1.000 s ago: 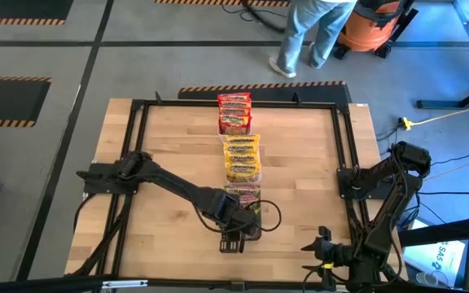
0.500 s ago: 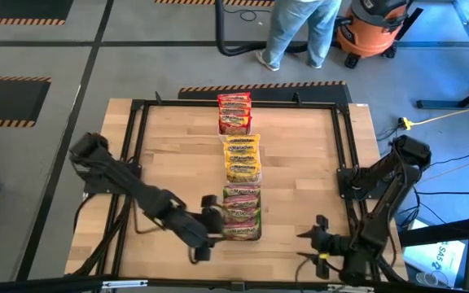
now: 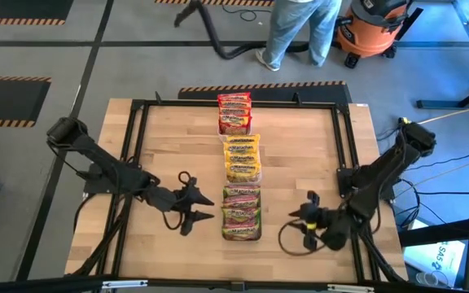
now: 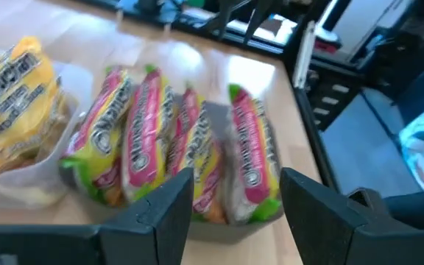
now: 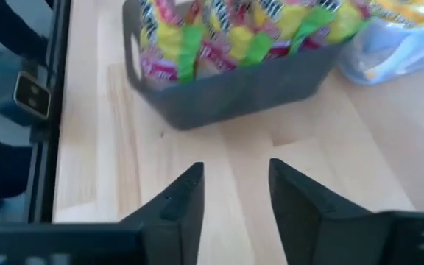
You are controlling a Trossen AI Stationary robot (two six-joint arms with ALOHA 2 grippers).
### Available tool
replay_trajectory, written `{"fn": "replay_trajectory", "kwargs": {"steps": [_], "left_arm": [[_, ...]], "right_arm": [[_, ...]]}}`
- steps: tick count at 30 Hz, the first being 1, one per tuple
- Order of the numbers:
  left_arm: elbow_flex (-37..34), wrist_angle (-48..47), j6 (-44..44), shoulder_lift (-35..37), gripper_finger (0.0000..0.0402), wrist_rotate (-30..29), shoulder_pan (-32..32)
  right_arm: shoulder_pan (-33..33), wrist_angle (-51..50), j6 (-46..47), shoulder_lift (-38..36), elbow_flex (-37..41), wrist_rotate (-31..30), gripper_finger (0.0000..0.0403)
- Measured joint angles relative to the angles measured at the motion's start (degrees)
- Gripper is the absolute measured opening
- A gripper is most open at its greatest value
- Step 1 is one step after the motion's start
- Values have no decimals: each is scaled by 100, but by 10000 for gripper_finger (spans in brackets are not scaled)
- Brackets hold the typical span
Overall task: Sort Maruchan noodles
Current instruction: Return to Home Position
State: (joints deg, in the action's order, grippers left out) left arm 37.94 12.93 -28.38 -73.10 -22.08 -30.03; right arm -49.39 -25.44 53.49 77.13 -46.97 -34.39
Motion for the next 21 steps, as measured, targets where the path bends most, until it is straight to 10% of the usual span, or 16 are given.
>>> {"fn": "replay_trajectory", "kwargs": {"steps": [8, 14, 21], "left_arm": [[-79, 242, 16, -117, 191, -386, 152], [-74, -492, 749, 127, 112, -137, 757], [-784, 120, 1395, 761, 9, 1389, 1824]], "right_arm": [[573, 1680, -1039, -1446, 1432, 165, 68], [1402, 2883, -2185, -2454, 2284, 1006, 19], [2519, 3819, -3071, -3059, 2816, 2467, 6]]}}
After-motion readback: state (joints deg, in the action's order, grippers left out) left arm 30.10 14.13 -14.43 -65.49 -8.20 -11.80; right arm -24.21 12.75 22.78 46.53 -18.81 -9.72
